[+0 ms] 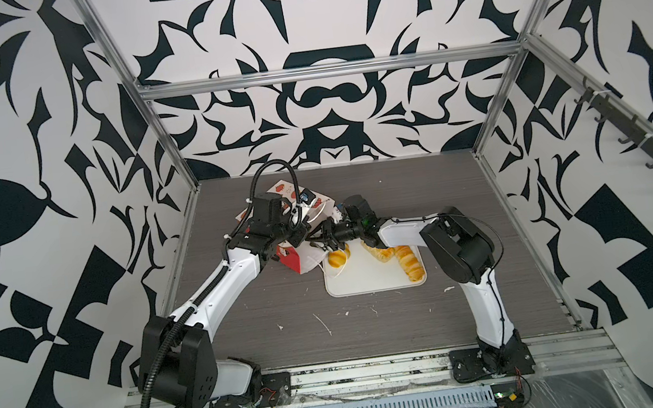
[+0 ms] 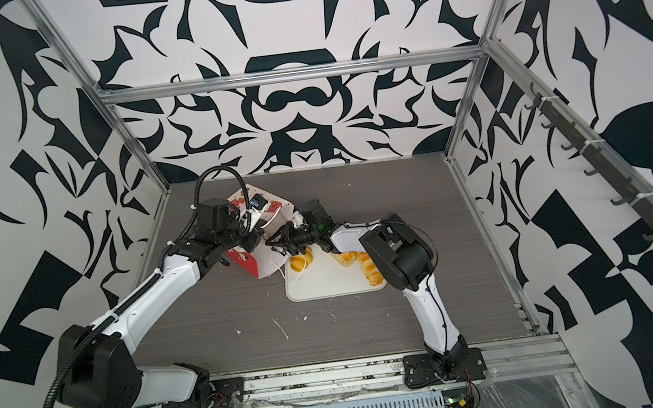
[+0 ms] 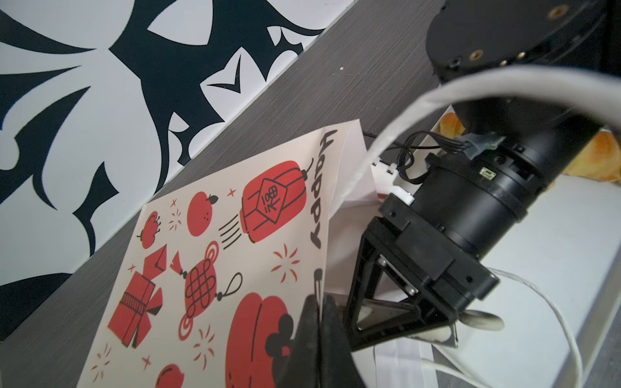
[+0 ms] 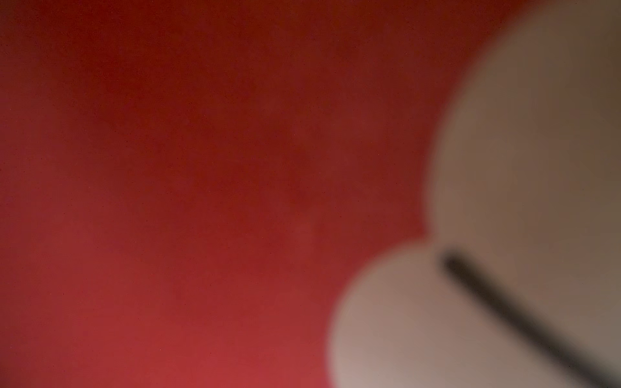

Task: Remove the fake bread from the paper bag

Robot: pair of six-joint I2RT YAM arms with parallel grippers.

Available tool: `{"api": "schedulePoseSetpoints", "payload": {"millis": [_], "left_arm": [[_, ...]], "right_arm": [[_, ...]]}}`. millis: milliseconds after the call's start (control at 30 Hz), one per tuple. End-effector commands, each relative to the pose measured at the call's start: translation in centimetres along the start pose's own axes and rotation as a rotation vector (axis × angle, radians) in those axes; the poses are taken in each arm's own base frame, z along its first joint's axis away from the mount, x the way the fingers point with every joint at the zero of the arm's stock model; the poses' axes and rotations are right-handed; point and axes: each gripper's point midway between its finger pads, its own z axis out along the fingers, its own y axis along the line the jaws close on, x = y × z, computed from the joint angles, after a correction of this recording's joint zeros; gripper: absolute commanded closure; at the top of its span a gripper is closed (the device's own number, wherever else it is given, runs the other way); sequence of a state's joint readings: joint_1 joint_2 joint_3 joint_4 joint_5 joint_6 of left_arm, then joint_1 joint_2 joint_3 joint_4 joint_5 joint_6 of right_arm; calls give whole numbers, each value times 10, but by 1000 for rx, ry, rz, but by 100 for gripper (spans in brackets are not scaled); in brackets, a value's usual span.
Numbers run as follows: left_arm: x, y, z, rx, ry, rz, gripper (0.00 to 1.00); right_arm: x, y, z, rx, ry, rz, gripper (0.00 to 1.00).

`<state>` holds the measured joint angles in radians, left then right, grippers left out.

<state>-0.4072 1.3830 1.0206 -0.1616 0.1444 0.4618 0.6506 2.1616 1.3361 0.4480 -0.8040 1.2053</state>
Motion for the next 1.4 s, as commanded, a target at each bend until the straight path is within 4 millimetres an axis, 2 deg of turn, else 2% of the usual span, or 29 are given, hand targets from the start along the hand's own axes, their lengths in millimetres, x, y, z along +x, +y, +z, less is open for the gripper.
{"api": "schedulePoseSetpoints", "payload": {"millis": [0, 133, 233, 433, 800, 1100, 1367], "left_arm": [[-24, -4, -7, 24, -74, 34, 100], [-25, -6, -7, 28, -76, 36, 100], [-26, -6, -7, 28, -78, 37, 100], [-27, -9, -8, 33, -78, 40, 100], [-27, -11, -9, 38, -81, 41, 100], [-29, -12, -6, 44, -84, 41, 100], [-24, -12, -6, 37, -74, 39, 100]], "right_arm": [[9, 30, -3, -69, 17, -72, 62], [10, 32, -5, -64, 15, -74, 62], [6, 28, -1, -57, 4, -75, 62], [-5, 35, 3, -83, -28, -87, 62], [-12, 31, 7, -85, -56, -91, 62], [-14, 40, 21, -106, -62, -103, 62], [-22, 44, 19, -149, -118, -85, 64]]}}
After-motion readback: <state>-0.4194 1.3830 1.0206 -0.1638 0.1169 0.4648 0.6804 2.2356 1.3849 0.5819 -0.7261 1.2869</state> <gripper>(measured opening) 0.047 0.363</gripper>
